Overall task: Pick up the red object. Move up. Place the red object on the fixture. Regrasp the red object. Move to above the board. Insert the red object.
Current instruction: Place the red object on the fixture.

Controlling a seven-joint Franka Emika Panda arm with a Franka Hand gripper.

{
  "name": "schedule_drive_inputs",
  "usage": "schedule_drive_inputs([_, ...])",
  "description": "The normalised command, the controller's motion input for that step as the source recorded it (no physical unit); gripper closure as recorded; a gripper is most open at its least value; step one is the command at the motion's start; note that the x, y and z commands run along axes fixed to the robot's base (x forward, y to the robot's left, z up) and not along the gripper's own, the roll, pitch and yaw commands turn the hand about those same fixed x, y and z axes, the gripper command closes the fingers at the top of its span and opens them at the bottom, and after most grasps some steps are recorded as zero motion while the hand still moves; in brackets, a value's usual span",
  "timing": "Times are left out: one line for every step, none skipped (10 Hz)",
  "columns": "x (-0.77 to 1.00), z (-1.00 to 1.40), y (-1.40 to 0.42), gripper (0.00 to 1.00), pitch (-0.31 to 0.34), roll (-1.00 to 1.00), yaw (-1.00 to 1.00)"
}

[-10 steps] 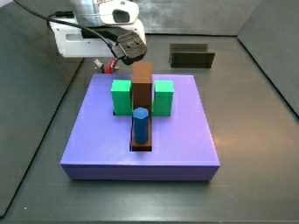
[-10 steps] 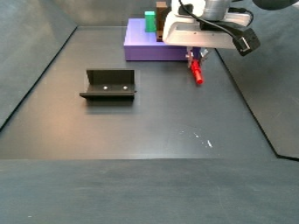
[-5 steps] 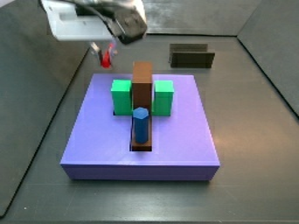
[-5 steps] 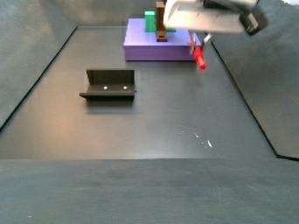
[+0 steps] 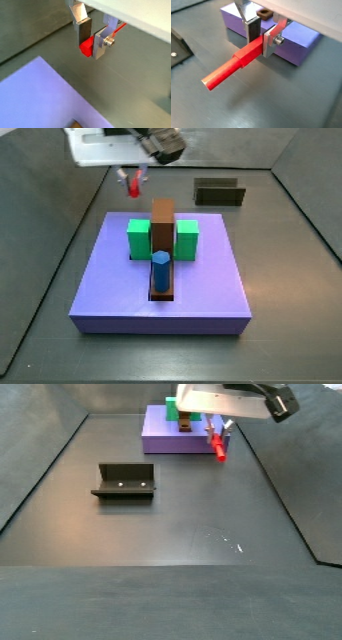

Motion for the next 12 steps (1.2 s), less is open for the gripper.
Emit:
schedule_drive_inputs([0.73,0.33,0.12,1.00,0.089,-0.97,0.00])
schedule_drive_inputs([0.72,0.33,0.13,1.00,0.097,-0.97,0.00])
schedule_drive_inputs([0.71,0.41,0.17,1.00,0.186,-0.92,0.00])
schedule_drive_inputs([0.70,0.38,0.17,1.00,0.191,-0.95,0.00])
schedule_drive_inputs([0.63,0.29,0.12,1.00,0.160,-1.00,0.00])
schedule_drive_inputs([0.59,0.17,0.09,1.00,0.060,-1.00,-0.04])
schedule_drive_inputs([0.59,0.04,0.06,1.00,0.000,-1.00,-0.13])
schedule_drive_inputs([0.57,0.03,0.06,1.00,0.000,-1.00,-0.14])
schedule_drive_inputs([0.54,0.03,0.10,1.00,0.000,-1.00,-0.13])
schedule_drive_inputs([0.50,0.03,0.16,1.00,0.000,-1.00,-0.10])
schedule_drive_inputs([0.42,0.00,0.35,1.00,0.000,-1.00,-0.08])
schedule_drive_inputs([0.38,-0.14,0.47,1.00,0.000,-0.96,-0.09])
